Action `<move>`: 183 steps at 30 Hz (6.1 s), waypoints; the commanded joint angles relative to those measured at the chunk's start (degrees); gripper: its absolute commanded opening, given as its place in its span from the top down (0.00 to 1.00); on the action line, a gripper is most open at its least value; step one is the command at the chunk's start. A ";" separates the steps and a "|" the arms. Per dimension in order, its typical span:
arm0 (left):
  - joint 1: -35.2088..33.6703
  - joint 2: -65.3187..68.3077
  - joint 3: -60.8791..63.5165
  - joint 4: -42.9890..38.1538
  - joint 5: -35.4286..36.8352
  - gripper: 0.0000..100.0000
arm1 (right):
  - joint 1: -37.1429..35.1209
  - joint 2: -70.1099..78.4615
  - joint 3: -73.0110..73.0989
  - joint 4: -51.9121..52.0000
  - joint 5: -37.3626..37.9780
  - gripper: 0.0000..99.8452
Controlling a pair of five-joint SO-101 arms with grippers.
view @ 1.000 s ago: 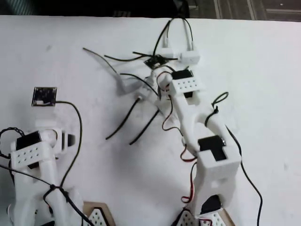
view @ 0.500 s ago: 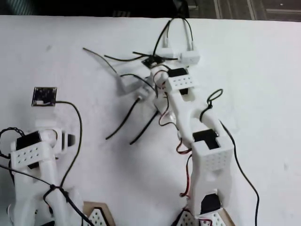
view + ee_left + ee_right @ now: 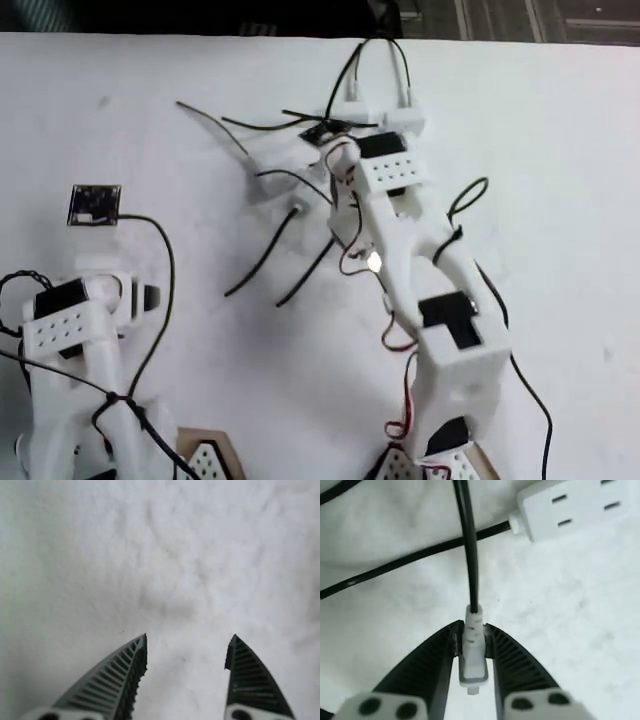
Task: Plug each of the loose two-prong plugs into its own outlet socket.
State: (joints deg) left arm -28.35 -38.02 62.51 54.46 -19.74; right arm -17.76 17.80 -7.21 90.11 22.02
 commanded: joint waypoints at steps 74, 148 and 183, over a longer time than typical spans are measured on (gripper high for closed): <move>1.63 -1.89 1.23 -2.46 0.18 0.74 | 4.44 3.82 19.78 -0.13 7.56 0.98; 52.09 65.36 -67.52 15.82 0.70 0.76 | 23.78 -86.90 75.34 -27.12 -16.88 0.98; 46.73 40.40 -34.64 26.46 -13.10 0.98 | 23.87 -87.16 76.31 -27.12 -16.88 0.98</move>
State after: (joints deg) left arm 20.26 8.92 20.75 85.49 -29.93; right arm 6.95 -68.09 69.54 63.82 5.67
